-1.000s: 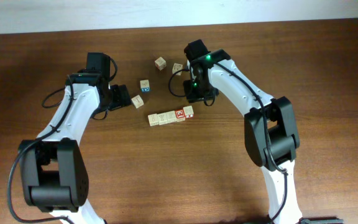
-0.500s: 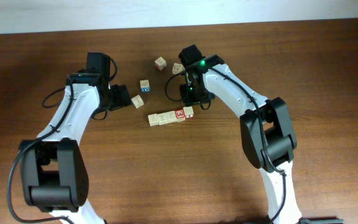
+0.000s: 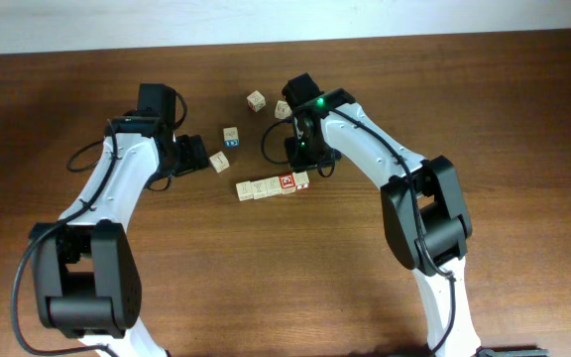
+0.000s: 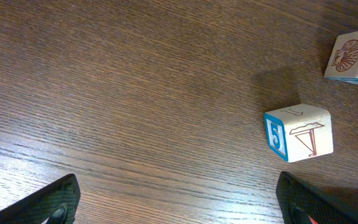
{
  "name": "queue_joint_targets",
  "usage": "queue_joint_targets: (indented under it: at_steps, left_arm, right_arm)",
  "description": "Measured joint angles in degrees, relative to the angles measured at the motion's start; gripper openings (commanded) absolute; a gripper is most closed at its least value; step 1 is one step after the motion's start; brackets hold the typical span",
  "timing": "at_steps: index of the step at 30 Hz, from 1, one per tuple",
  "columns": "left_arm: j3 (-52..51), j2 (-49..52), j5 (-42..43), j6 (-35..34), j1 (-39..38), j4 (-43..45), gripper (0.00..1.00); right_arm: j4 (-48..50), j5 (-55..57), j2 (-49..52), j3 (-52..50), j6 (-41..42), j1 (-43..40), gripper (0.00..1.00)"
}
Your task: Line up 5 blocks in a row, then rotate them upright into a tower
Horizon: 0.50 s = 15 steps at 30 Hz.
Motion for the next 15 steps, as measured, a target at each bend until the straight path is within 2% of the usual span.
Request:
queue_joint_targets:
  at_steps: [3,5,8,15]
  left_arm:
    - [0.00,0.00,0.00,-0.02,0.00,0.00,0.99]
    - [0.00,0.00,0.00,-0.02,0.00,0.00,0.99]
    - [0.00,0.00,0.00,0.00,0.00,0.00,0.99]
    - [0.00,0.00,0.00,0.00,0.00,0.00,0.99]
  right_arm:
    - [0.00,0.00,0.00,0.00,-0.02,0.00,0.39]
    - [0.37,0.02,0.00,0.00,0.00,0.00,0.48]
    - [-1.14,0.22,0.07,1.77,0.70,-0.11,0.54]
    - [-11.52,0.26,-0.44,23.26,-0.31,-1.92,0.56]
